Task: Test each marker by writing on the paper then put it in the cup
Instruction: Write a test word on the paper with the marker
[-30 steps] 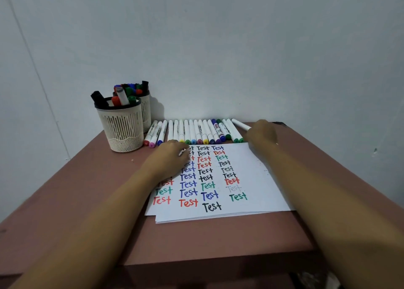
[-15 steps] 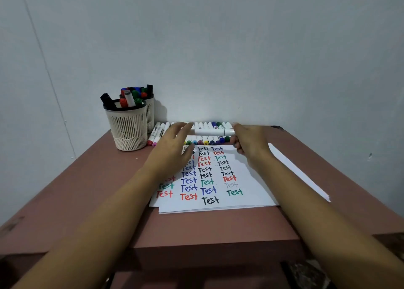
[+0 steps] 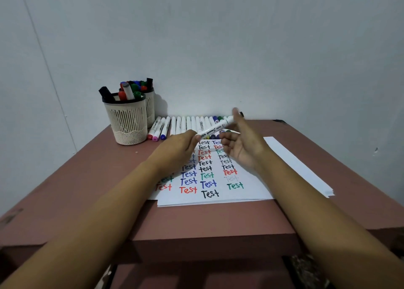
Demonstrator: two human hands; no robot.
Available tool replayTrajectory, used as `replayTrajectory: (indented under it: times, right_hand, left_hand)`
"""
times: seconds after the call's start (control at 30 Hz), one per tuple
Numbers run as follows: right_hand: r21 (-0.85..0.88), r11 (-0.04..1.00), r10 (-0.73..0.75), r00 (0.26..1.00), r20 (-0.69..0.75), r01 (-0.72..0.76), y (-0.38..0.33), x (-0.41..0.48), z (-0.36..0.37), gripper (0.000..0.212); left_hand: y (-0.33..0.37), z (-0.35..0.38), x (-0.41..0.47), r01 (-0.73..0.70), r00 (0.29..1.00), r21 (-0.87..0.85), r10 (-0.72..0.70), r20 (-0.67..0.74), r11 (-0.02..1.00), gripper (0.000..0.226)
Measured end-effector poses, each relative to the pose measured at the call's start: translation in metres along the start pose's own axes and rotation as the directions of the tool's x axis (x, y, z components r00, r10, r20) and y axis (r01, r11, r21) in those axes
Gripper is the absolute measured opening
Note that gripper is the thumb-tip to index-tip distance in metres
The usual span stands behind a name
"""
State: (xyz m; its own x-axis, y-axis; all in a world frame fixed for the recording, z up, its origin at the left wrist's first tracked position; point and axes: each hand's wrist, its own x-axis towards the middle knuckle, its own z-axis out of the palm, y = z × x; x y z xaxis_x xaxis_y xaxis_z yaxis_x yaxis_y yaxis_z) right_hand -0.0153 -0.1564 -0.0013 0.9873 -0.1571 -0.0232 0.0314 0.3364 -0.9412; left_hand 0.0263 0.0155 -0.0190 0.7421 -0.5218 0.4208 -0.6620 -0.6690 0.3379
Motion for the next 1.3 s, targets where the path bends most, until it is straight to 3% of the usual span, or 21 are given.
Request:
replayTrajectory:
  times: [0.13,0.43,0.57,0.8,0.93,1.07,1.2,1.3]
  right_hand:
    - [-0.154,0.982,-0.088,0.987,0.135,0.109,0.012,0.001,0.005,0.016]
    - [-0.176,0.962,-0.181,0.972,0.152,0.207,0.016,0.005,0.005,0.019]
    - [-0.140,0.967,-0.190,0.969,0.155,0.212,0.015,0.005,0.006,0.018]
    - [-0.093,0.973,-0.199,0.972,0.128,0.212,0.012,0.002,0.008,0.016]
    - [0.122,0.984,-0.124,0.992,-0.026,0.126,0.005,0.001,0.005,0.015]
    - [0.310,0.951,0.000,1.000,-0.028,0.008,0.002,-0.003,0.000,0.028]
    - [0.303,0.953,-0.021,0.999,-0.027,0.029,0.002,-0.006,-0.001,0.019]
    - [0.150,0.985,-0.075,0.996,-0.045,0.081,0.002,-0.009,-0.003,0.014]
  left_hand:
    - [0.005,0.001,-0.001,0.033,0.999,-0.125,-0.030,0.020,0.992,0.029]
    - [0.001,0.003,-0.001,0.039,0.999,-0.155,-0.039,0.002,0.987,0.031]
    - [0.000,0.003,-0.001,0.013,0.999,-0.169,-0.020,-0.035,0.986,0.022]
    - [0.000,-0.001,-0.004,0.038,0.993,-0.156,-0.055,-0.103,0.987,0.036]
    - [0.000,-0.004,-0.004,0.120,0.980,-0.361,-0.169,-0.108,0.925,0.031]
    - [-0.007,-0.005,-0.002,0.183,0.939,-0.605,-0.320,-0.126,0.775,0.017]
    - [-0.010,-0.006,-0.002,0.198,0.924,-0.595,-0.352,-0.153,0.779,0.018]
    - [-0.012,-0.006,-0.001,0.234,0.921,-0.557,-0.365,-0.136,0.797,0.018]
